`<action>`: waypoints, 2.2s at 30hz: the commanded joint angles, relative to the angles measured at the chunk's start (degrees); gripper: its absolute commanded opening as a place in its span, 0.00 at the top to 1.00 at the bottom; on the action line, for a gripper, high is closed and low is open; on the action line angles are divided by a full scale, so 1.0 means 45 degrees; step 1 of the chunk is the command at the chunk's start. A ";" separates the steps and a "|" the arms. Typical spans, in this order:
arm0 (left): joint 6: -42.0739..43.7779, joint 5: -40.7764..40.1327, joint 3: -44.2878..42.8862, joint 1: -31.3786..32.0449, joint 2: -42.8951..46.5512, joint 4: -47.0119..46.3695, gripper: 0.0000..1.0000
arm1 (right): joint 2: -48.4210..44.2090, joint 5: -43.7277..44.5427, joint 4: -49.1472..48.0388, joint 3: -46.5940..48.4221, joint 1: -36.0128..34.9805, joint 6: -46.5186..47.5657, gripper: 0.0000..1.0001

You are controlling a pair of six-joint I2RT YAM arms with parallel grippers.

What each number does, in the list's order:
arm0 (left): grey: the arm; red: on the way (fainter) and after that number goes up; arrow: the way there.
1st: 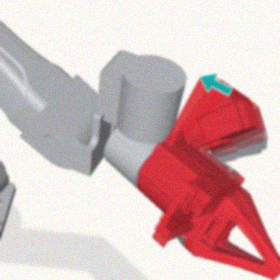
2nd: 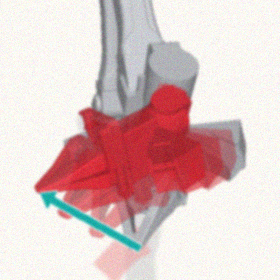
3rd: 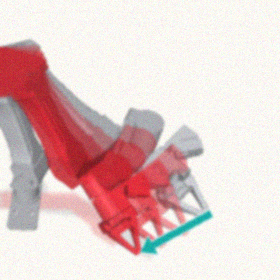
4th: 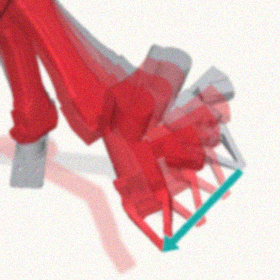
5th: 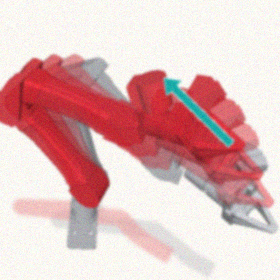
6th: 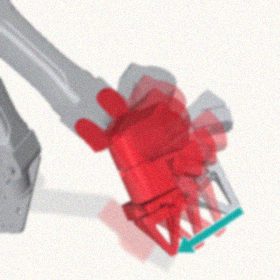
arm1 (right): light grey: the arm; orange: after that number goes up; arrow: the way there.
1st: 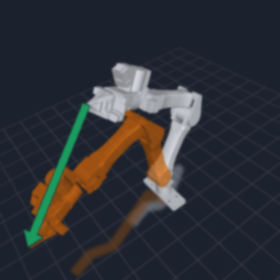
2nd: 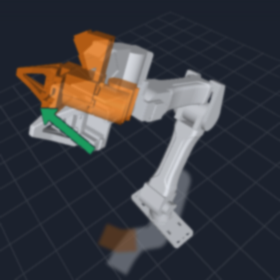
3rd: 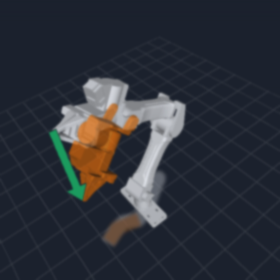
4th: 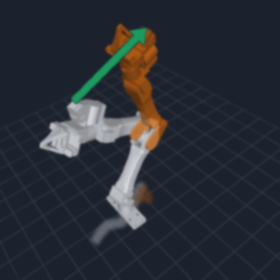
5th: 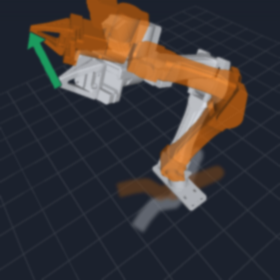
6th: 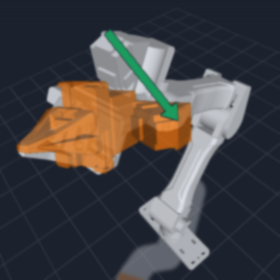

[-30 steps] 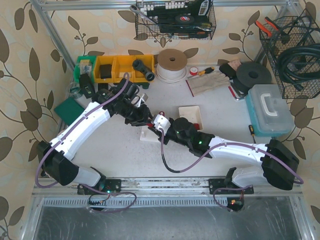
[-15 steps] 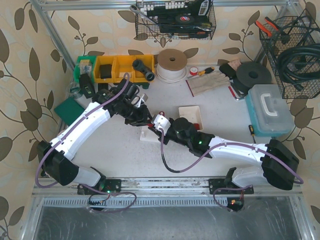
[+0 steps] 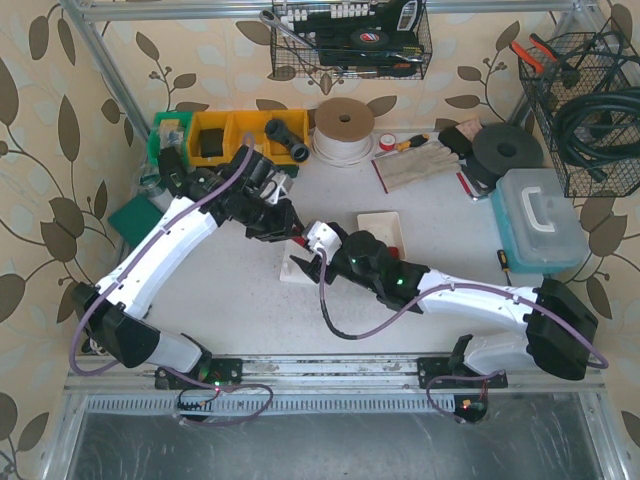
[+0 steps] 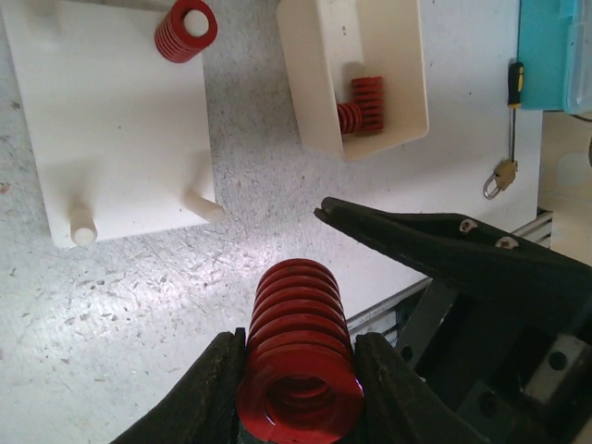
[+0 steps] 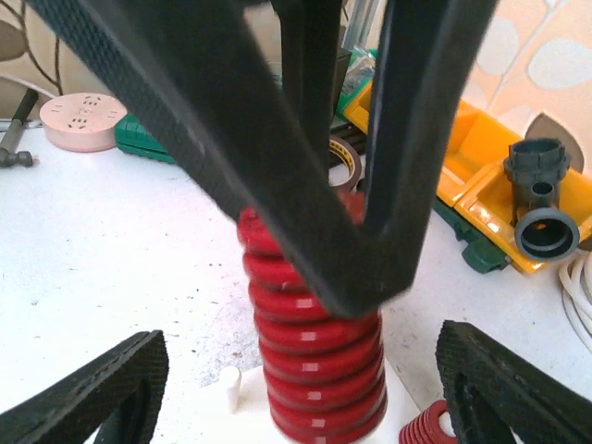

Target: Install the large spring

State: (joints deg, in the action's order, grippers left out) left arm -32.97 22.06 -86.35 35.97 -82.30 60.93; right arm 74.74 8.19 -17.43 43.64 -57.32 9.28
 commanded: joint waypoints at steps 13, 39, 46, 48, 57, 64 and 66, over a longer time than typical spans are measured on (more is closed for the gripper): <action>0.2455 -0.4798 -0.2828 -0.0658 -0.1898 0.3189 1.00 | 0.0421 -0.0193 0.7459 0.3347 0.3784 -0.8371 0.10; 0.2748 -0.5364 -0.3720 -0.0704 -0.6631 -0.0567 1.00 | -0.0091 -0.2455 0.5263 0.1006 0.6465 -1.0489 0.03; 0.2736 -0.5599 -0.3493 -0.0720 -0.6687 -0.0508 1.00 | -0.0013 -0.2506 0.5173 0.0996 0.6479 -1.0466 0.03; 0.2664 -0.5548 -0.3445 -0.0708 -0.6576 -0.0490 1.00 | 0.0021 -0.2532 0.5122 0.0988 0.6488 -1.0461 0.04; 0.2432 -0.5736 -0.3722 -0.0715 -0.6476 0.0108 1.00 | 0.0072 -0.2580 0.5036 0.0991 0.6475 -1.0424 0.04; 0.2364 -0.5759 -0.3759 -0.0709 -0.6506 0.0293 1.00 | 0.0061 -0.2634 0.4943 0.0978 0.6485 -1.0378 0.05; 0.2414 -0.5621 -0.3800 -0.0710 -0.6623 0.0213 1.00 | 0.0071 -0.2629 0.4933 0.0986 0.6488 -1.0382 0.05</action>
State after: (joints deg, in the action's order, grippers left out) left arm -21.56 -2.92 -101.34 32.95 -112.57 60.58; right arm 75.42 -2.85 5.96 49.04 -28.36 -37.32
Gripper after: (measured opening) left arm 0.321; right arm 0.954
